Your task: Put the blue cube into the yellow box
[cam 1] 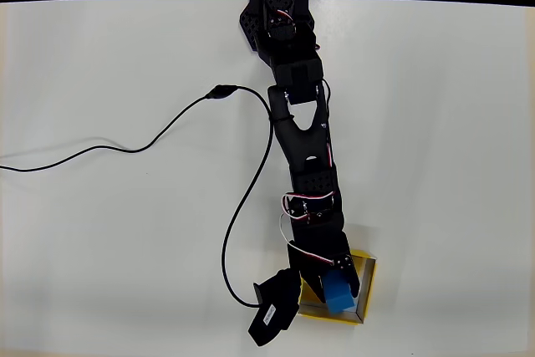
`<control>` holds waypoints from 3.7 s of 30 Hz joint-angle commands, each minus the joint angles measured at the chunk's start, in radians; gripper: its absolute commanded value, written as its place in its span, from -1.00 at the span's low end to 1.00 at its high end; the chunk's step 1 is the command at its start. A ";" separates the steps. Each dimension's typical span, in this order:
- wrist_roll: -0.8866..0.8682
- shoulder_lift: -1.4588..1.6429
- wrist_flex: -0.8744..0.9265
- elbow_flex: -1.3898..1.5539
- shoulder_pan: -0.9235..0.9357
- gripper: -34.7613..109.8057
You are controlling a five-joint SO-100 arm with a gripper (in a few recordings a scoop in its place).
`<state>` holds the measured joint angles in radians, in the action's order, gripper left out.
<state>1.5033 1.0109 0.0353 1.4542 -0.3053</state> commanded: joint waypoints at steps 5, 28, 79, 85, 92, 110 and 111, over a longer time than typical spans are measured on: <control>-0.011 0.052 -0.017 -0.098 0.009 -0.05; 0.071 0.650 0.152 0.054 0.041 -0.23; 0.143 2.335 1.155 1.690 0.259 -0.48; 0.124 2.335 1.252 1.690 0.264 -0.52; 0.149 2.335 1.324 1.690 0.270 -0.52; 0.097 2.332 1.322 1.690 0.287 -0.52; 0.097 2.332 1.322 1.690 0.287 -0.52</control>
<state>1.5923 3.3165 1.3407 3.1170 -0.0123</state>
